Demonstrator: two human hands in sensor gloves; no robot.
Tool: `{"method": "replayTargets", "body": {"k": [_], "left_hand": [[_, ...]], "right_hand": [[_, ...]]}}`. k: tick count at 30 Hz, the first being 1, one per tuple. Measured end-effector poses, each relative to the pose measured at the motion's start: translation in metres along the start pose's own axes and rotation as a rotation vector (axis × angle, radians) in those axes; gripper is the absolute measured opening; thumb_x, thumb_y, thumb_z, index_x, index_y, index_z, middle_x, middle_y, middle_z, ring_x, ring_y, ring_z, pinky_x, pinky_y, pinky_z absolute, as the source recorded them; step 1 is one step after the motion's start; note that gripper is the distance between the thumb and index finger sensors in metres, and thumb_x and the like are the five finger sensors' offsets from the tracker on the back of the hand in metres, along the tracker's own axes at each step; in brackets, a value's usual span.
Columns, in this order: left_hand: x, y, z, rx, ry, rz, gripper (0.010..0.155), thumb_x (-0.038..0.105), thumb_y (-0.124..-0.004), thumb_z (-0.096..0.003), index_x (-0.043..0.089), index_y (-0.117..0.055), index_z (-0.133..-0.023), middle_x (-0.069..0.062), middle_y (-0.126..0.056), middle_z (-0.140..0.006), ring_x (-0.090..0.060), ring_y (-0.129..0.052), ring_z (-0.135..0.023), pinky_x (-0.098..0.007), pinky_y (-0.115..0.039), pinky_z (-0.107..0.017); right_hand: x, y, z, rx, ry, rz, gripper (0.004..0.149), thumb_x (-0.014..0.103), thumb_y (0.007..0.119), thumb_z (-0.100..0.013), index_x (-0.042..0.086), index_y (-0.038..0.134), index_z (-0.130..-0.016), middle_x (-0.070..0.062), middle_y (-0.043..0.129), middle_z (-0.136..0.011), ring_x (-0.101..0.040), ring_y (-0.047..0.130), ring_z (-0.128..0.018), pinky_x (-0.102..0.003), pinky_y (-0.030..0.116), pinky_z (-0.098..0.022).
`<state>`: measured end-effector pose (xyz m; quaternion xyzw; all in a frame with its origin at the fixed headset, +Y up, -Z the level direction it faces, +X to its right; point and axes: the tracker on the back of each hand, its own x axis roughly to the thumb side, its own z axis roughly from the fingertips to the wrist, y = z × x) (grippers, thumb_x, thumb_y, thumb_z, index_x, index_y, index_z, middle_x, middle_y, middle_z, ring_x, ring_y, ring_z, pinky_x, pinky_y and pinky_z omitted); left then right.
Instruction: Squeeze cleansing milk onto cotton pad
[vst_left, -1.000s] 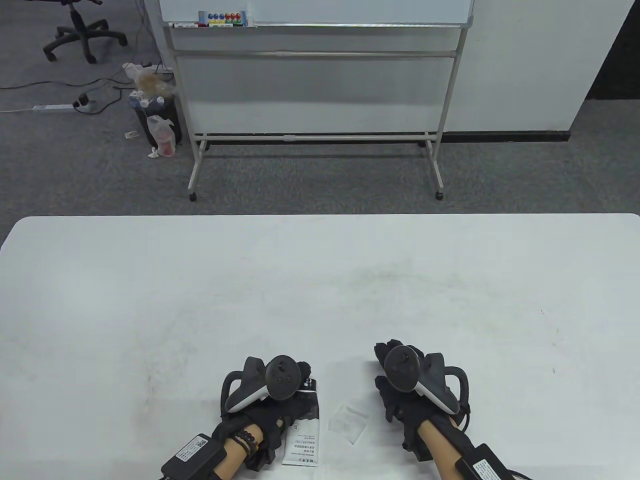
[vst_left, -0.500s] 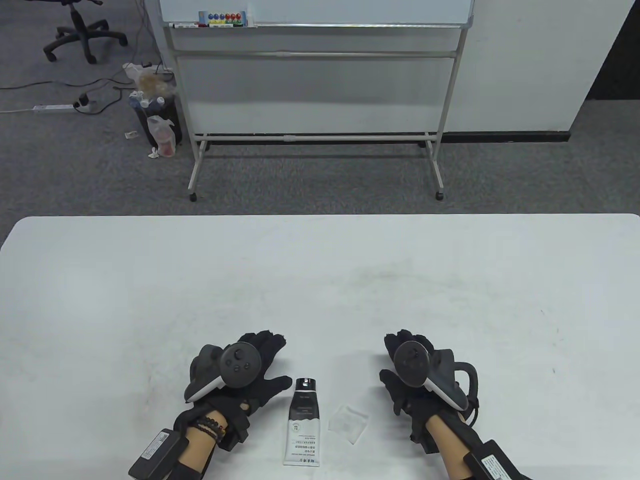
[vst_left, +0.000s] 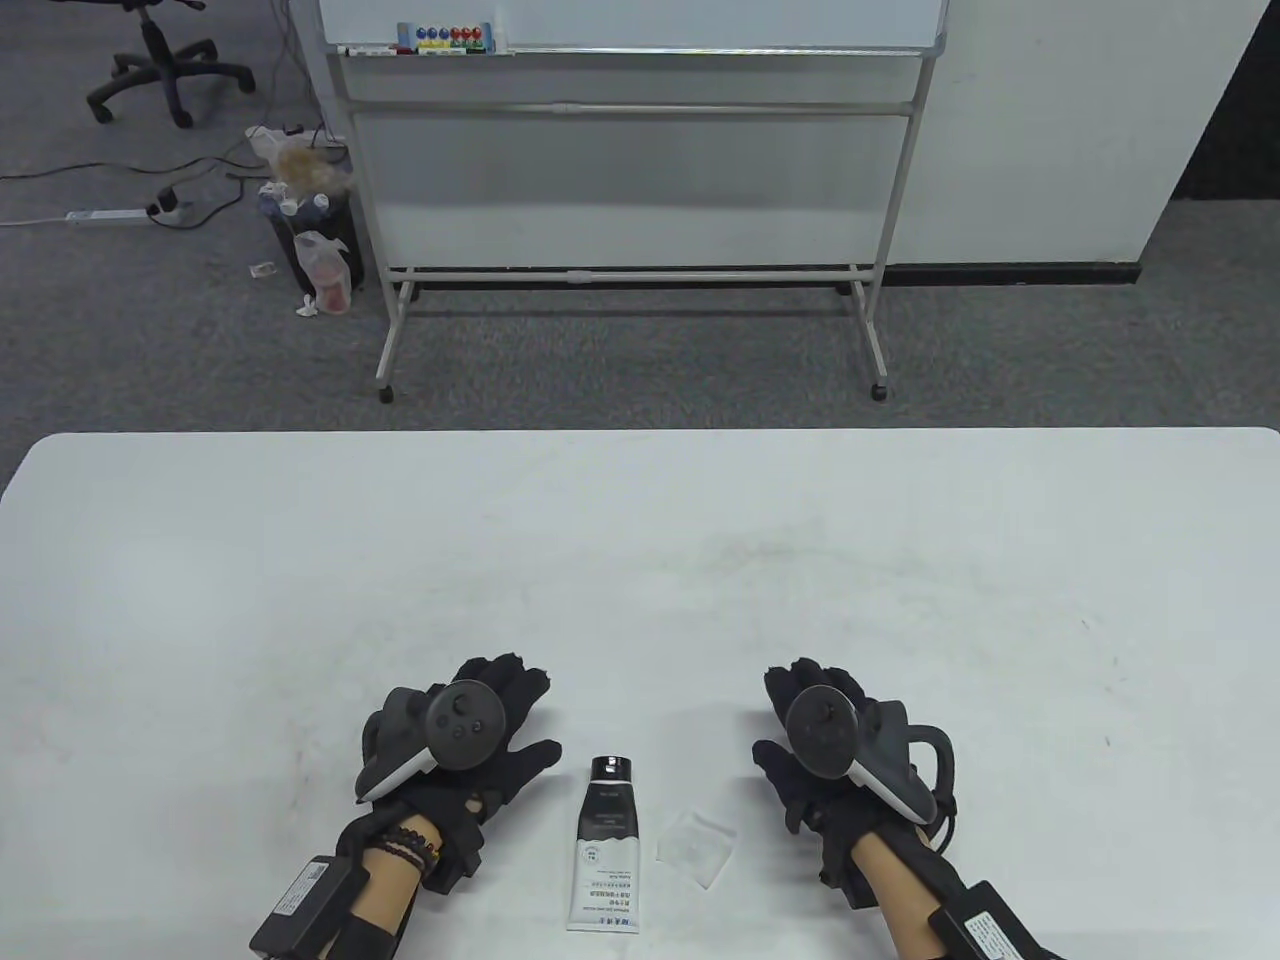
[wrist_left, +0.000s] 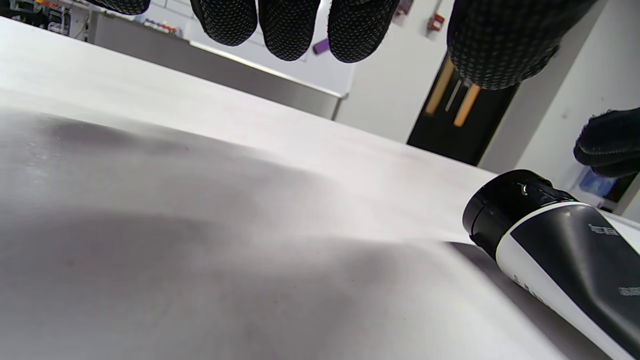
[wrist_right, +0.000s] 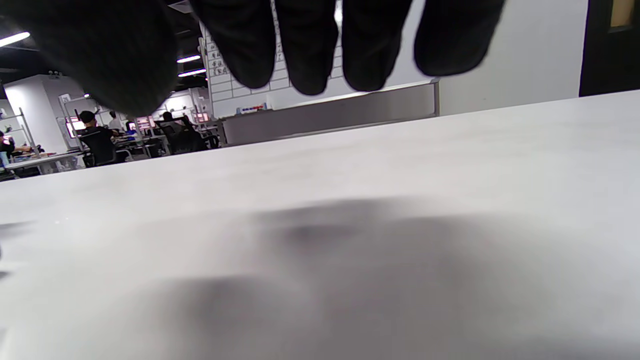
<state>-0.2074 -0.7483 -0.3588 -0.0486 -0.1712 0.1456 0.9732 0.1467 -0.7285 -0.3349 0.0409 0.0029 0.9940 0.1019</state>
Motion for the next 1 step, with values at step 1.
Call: {"method": "replayTargets", "body": {"k": [1], "left_hand": [[-0.0001,-0.0004,-0.0001,-0.003,0.000,0.002,0.076,0.059,-0.072,-0.0460,0.026,-0.049,-0.110,-0.012,-0.045,-0.120,-0.045,-0.044,-0.111,-0.076,-0.044,-0.069]], "right_hand": [[-0.0002,0.0001,0.0001,0.002,0.000,-0.001,0.077,0.056,0.079,-0.040,0.029,0.057,-0.108,-0.004,0.059,-0.116,-0.036,0.063,-0.109,-0.059,0.059,-0.072]]}}
